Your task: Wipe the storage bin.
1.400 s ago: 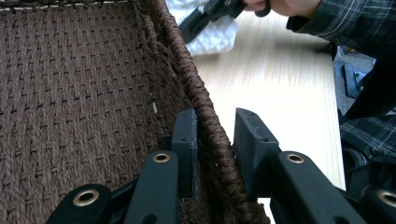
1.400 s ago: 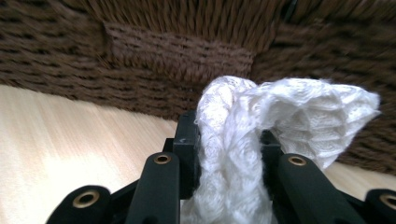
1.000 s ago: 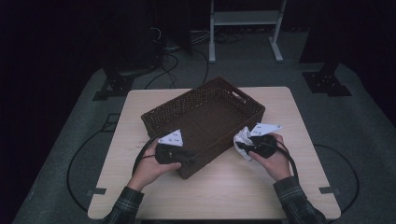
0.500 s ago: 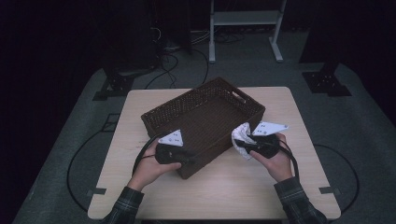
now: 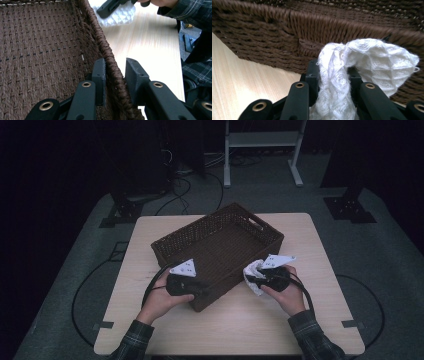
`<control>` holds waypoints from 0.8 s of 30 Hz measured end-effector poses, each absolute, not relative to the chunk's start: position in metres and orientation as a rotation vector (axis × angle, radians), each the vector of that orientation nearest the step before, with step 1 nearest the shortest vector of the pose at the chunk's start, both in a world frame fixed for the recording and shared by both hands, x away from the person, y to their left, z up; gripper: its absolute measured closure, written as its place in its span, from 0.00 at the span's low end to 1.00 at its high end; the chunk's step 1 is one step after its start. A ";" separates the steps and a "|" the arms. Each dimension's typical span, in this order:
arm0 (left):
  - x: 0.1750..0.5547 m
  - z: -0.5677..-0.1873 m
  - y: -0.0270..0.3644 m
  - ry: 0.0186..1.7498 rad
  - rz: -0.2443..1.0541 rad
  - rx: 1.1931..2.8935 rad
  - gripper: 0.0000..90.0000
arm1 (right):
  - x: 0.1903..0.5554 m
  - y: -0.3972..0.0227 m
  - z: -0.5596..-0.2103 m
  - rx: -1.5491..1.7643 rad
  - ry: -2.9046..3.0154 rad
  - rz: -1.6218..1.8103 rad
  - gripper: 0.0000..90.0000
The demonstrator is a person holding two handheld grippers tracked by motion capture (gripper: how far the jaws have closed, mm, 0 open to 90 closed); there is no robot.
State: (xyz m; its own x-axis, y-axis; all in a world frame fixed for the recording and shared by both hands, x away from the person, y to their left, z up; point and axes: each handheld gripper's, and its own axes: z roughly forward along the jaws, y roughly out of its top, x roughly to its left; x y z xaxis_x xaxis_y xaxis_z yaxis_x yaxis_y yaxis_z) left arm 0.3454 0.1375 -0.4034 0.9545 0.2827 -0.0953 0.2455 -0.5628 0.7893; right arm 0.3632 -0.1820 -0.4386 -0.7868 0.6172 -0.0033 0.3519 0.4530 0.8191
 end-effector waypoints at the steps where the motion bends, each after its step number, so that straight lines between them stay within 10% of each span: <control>1: 0.345 -0.403 0.138 0.370 0.052 2.192 0.77 | 0.364 -0.181 -0.441 0.832 2.413 1.247 0.78; 24: 0.345 -0.403 0.137 0.370 0.053 2.193 0.77 | 0.373 -0.166 -0.472 0.846 2.525 1.118 0.78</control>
State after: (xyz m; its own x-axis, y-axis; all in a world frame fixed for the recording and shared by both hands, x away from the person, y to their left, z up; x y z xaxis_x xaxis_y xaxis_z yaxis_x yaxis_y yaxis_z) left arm 0.3453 0.1374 -0.4034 0.9547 0.2824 -0.0943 0.2447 -0.5637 0.7889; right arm 0.3727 -0.1660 -0.4724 -0.7994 0.6008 0.0038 0.4067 0.5364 0.7395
